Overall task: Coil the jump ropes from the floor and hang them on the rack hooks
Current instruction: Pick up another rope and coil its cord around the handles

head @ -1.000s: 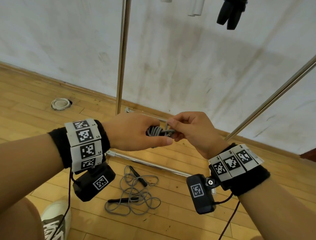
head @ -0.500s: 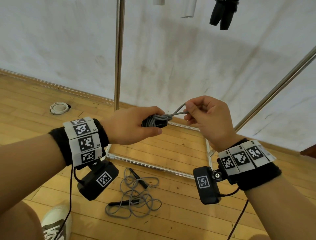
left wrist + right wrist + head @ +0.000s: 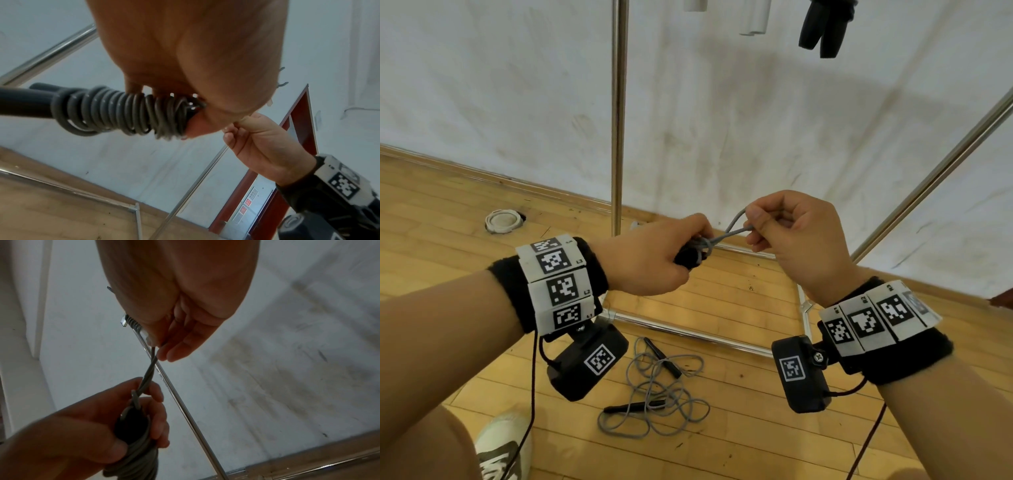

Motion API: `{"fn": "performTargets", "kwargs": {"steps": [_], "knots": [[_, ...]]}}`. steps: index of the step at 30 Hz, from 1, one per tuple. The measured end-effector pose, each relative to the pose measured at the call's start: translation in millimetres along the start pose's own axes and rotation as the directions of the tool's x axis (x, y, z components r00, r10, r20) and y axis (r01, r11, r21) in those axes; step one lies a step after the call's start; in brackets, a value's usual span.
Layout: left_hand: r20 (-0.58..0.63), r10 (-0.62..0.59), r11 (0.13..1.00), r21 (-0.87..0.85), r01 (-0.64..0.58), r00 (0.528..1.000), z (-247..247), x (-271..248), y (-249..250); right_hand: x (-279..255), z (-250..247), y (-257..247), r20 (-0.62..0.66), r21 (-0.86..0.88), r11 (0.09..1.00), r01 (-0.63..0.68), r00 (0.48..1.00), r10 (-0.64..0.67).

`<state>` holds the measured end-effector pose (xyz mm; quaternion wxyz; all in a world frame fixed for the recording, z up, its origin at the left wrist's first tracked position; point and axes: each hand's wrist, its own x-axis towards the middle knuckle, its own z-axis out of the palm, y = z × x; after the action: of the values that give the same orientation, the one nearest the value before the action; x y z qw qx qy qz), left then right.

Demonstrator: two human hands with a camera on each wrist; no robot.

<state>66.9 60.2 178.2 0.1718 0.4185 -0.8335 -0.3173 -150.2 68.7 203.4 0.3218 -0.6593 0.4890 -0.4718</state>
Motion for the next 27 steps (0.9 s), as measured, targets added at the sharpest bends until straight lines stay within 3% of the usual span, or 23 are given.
{"fn": "performTargets", "kwargs": {"steps": [3,7,14,20,24,27], "knots": [[0.043,0.025,0.994,-0.103,-0.020,0.999,1.2,-0.5,1.3,-0.8,1.1,-3.0,0.004,0.008,1.000,0.010,1.000,-0.010],[-0.022,-0.006,0.974,-0.227,0.001,1.000,4.1,3.2,-0.3,-2.3,-1.0,-5.7,0.008,0.007,1.000,0.017,1.000,-0.017],[-0.056,0.022,0.995,-0.100,-0.027,0.998,-0.3,3.1,-9.6,-3.2,-2.3,-11.0,-0.035,-0.046,0.997,0.063,0.997,-0.064],[-0.158,-0.061,0.983,0.164,0.087,0.985,3.6,6.9,-9.6,-3.4,-5.6,-12.8,-0.060,-0.099,0.992,0.079,0.995,-0.085],[-0.120,-0.102,0.992,0.061,0.110,0.988,7.7,10.6,-6.2,-4.0,-5.7,-12.3,-0.060,-0.096,0.993,0.069,0.995,-0.075],[-0.116,-0.066,0.997,-0.037,0.062,0.991,11.1,8.9,-4.7,-5.7,-2.8,-11.4,-0.064,-0.059,0.998,0.022,0.998,-0.026]]}}
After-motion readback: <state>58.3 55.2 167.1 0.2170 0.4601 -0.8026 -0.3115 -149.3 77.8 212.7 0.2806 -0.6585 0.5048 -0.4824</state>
